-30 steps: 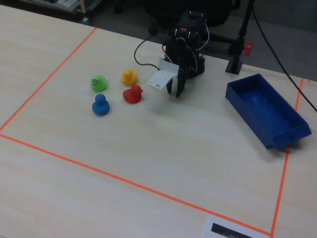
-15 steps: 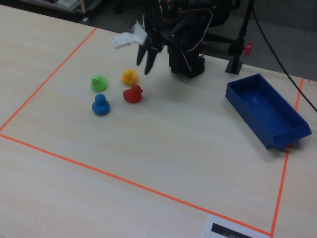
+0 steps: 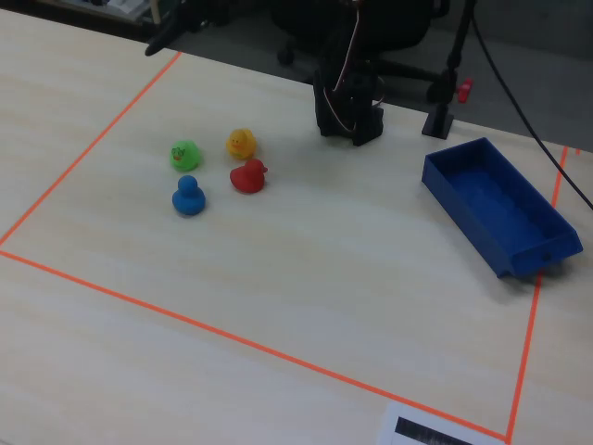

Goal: Grasp green duck and put it into box.

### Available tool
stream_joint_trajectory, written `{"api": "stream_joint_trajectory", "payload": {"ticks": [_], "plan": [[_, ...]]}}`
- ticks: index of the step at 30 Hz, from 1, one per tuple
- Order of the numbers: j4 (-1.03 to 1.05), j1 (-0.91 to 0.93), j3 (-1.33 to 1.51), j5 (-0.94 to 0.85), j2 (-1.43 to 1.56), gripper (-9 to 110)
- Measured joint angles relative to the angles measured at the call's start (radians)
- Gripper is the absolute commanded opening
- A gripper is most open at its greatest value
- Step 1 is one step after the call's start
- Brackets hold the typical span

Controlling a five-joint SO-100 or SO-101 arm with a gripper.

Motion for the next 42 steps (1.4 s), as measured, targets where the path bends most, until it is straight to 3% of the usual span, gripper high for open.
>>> {"api": "stream_joint_trajectory", "payload": {"ticks": [8,18,42], "plan": [[-0.227,0.051,0.095,-0.075,-0.192,42],[-0.437,0.06,0.41,-0.16,-0.184,42],[-0.456,-0.052,0.538,-0.107,-0.104,43]]}}
